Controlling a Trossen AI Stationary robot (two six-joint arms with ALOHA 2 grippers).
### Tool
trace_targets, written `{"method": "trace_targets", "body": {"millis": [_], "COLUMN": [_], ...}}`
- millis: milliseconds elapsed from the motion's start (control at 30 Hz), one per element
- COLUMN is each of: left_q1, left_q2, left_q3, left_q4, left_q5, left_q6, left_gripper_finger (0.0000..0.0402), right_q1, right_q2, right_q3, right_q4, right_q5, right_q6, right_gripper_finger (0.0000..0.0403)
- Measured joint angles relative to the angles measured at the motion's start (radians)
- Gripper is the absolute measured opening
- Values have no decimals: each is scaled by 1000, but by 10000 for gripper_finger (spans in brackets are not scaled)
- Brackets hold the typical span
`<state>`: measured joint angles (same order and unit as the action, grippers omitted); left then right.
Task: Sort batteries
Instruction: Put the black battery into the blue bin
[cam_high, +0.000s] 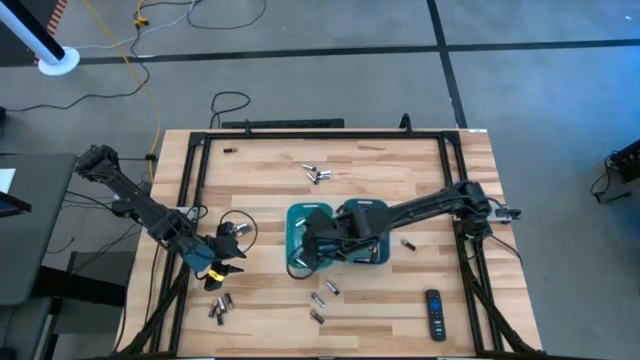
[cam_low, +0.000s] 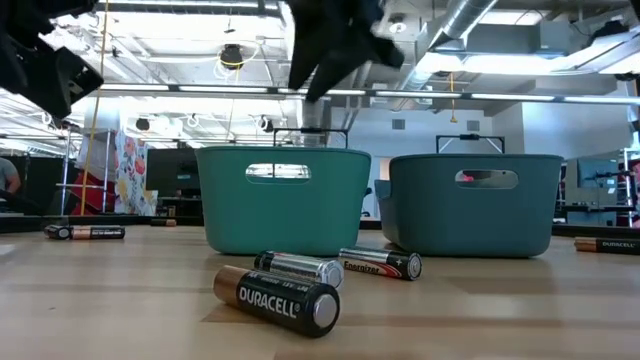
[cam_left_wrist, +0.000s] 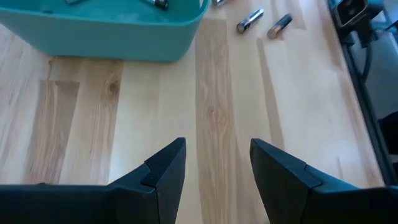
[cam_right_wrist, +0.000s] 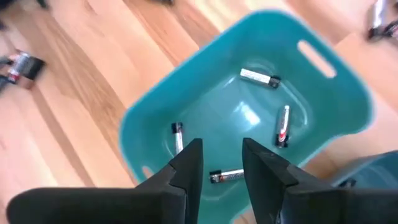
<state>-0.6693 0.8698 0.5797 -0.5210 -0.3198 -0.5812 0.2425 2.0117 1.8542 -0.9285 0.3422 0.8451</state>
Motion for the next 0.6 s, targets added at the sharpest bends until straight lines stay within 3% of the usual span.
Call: {"method": "trace_targets", "body": {"millis": [267,600], "left_q1": [-1,-10], "left_q2": [103,392], "left_q3": [43,279], "left_q4": [8,-37], "left_q5": [0,-30], "left_q6": [-11,31], "left_gripper_finger": [176,176], "right_q1": [102,288], "right_q2": [-78,-296], "right_q3": [-22,-344], "right_q4": [-138,-76], "right_q5": [153,256], "right_q6": [93,365], "right_gripper_finger": [127,127]}}
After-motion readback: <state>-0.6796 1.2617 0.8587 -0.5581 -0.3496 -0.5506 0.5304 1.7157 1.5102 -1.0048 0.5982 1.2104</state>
